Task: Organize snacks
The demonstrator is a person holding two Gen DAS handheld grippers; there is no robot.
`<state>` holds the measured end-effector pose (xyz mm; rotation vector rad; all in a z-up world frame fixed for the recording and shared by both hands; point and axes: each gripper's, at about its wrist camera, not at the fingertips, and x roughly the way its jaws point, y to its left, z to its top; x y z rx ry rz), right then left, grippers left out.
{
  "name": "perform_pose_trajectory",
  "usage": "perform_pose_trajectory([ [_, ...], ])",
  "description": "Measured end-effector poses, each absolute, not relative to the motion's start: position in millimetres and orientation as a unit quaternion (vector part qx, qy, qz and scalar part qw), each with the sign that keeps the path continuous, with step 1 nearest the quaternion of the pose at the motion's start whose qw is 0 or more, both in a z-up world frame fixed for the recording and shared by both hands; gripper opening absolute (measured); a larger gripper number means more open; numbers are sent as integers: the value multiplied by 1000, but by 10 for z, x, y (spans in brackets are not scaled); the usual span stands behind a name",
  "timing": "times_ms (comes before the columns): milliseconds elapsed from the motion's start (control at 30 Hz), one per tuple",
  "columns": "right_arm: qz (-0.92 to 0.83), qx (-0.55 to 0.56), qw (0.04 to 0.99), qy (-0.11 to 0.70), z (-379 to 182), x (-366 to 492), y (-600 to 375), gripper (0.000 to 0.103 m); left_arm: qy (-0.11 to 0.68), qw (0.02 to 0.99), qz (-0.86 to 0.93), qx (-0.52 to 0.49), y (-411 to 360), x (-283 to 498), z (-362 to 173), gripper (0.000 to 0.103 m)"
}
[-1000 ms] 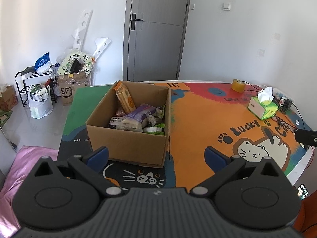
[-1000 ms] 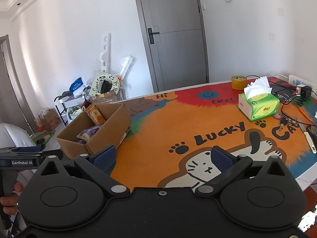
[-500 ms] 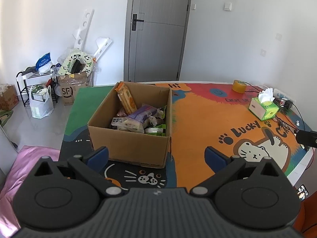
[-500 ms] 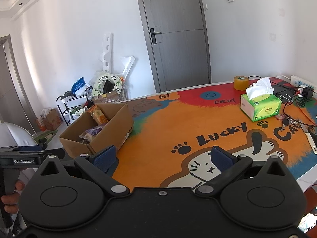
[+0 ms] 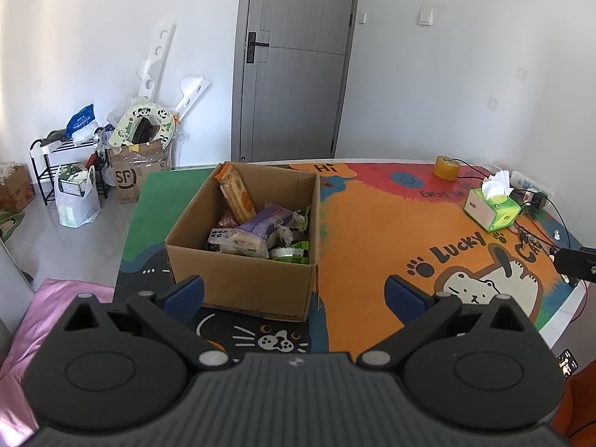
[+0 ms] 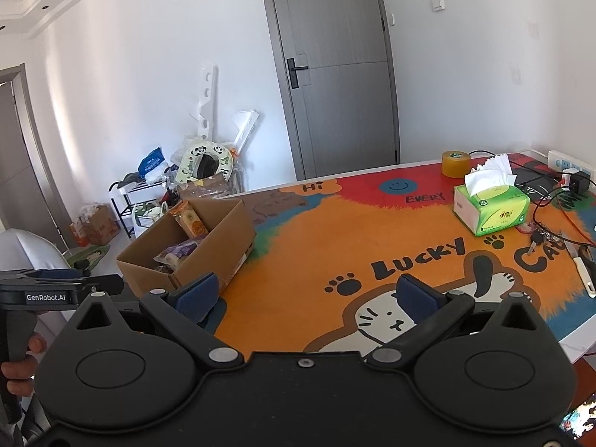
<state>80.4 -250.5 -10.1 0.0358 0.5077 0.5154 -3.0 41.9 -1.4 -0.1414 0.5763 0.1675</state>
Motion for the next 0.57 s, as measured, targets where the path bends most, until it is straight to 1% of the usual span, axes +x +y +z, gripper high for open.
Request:
perform_pose_trajectory([
  [567,244,17,937,252,-99,797,-2498,103,278,955,75,-68,369,-32,-11,102],
])
